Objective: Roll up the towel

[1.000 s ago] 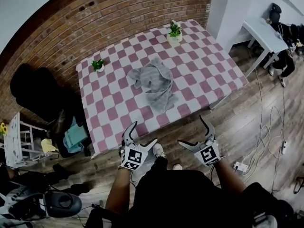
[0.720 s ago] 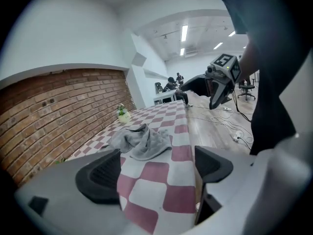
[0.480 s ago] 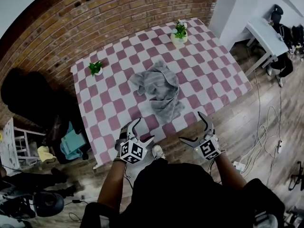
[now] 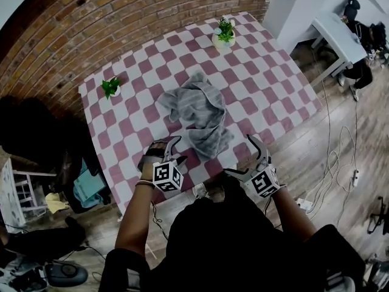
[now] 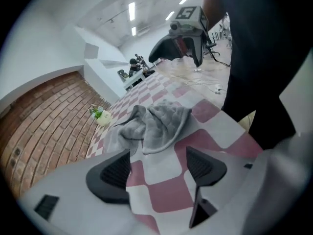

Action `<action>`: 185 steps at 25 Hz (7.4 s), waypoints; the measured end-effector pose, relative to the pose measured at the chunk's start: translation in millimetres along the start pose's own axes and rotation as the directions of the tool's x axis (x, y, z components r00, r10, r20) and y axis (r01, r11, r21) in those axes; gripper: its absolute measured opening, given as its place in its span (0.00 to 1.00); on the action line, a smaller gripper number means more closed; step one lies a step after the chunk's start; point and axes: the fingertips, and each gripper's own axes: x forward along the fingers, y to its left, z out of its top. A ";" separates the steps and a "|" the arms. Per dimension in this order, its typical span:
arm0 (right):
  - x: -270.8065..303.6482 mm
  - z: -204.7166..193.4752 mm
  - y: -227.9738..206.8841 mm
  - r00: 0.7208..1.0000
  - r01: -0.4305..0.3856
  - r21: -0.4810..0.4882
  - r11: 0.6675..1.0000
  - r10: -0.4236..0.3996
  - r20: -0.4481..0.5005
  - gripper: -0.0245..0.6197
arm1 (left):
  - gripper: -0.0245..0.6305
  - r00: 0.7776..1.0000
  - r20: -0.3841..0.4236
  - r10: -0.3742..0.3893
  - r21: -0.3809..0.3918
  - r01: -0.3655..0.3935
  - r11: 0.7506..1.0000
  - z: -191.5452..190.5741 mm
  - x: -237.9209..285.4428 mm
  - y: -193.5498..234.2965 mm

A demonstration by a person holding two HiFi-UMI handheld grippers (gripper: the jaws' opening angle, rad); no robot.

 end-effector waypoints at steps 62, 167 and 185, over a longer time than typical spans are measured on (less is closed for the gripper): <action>26.2 -52.9 -34.1 0.989 -0.137 0.030 0.990 0.138 -0.050 0.95 | 0.05 0.960 -0.257 -0.107 0.646 0.253 0.720 -2.4 82.5 9.1; -23.7 44.9 -101.3 0.994 0.109 -0.360 0.926 -0.110 0.020 0.06 | 0.05 0.800 -0.413 0.436 -0.103 -0.517 0.850 17.2 -138.4 23.8; -152.7 -96.3 22.7 0.992 -0.116 -0.325 0.939 0.096 -0.078 0.06 | 0.05 0.810 -0.526 0.261 -0.288 -0.458 0.841 90.1 -126.8 -205.4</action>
